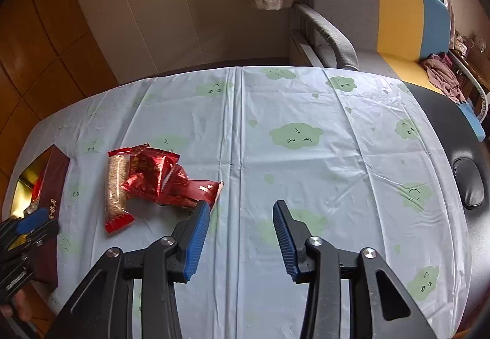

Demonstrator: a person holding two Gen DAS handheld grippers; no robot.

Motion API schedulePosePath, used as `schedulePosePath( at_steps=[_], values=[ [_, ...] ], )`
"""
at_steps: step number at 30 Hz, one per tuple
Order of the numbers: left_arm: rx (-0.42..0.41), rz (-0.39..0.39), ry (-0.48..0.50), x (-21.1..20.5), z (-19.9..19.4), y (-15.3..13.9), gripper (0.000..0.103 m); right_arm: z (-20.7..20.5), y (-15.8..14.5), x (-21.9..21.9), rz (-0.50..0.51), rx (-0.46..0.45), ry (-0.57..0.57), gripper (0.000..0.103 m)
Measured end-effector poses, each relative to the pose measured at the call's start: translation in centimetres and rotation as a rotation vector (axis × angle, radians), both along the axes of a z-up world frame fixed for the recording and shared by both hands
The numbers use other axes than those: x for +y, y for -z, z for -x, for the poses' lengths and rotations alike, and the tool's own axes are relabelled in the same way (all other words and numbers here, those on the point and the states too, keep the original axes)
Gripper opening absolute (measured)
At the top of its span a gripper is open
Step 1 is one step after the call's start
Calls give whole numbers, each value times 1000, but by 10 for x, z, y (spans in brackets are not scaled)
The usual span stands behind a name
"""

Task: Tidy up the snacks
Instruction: 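Move the left tool to the red-ended granola bar and close on it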

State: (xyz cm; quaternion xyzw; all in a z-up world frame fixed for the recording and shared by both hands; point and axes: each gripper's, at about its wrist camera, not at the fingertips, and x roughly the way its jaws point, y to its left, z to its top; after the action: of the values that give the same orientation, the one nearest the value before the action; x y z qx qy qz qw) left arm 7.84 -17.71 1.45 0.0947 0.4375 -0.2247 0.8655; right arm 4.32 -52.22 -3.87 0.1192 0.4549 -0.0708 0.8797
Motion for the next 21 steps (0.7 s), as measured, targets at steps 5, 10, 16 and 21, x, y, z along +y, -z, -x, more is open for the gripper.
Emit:
schedulePosePath(
  at_steps=[5, 10, 16, 21],
  values=[
    [82, 4, -18, -31, -29, 21, 40, 1, -3, 4, -13, -12, -21, 44],
    [111, -11, -49, -55, -56, 38, 40, 2, -6, 3, -38, -22, -19, 44],
    [128, -22, -47, -74, -78, 51, 42, 1, -6, 4, -43, -24, -26, 44],
    [145, -12, -39, -77, -84, 64, 32, 1, -4, 3, -45, -21, -19, 44]
  ],
)
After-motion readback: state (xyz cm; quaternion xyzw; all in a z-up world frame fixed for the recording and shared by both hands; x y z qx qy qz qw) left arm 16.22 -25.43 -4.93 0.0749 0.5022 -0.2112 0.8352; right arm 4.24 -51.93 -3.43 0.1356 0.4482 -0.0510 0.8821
